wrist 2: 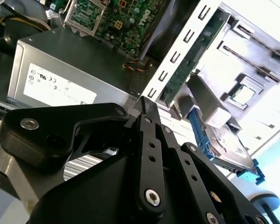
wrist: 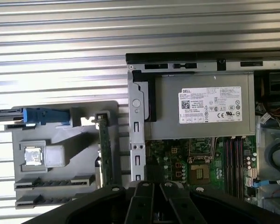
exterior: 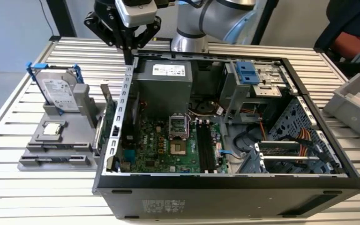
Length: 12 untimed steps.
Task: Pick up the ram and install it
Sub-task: 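Reach for the ram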
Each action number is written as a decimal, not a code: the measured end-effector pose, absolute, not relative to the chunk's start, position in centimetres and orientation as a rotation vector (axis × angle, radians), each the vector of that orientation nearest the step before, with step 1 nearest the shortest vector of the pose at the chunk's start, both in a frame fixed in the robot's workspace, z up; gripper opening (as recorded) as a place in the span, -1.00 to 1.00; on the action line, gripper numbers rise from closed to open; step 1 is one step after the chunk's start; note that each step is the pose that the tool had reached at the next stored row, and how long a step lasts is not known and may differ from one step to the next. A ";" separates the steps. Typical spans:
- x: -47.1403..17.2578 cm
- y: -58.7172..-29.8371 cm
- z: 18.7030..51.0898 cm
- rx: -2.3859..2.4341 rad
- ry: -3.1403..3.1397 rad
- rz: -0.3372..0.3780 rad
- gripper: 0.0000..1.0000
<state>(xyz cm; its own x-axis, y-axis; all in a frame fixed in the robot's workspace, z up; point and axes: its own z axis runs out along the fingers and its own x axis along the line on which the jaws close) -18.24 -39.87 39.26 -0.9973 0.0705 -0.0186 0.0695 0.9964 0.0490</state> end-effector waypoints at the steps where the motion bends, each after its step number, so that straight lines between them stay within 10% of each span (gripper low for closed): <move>1: -18.4 -39.9 39.3 0.109 3.119 0.075 -1.00; 12: -20.4 -39.9 39.3 0.109 3.119 0.075 -1.00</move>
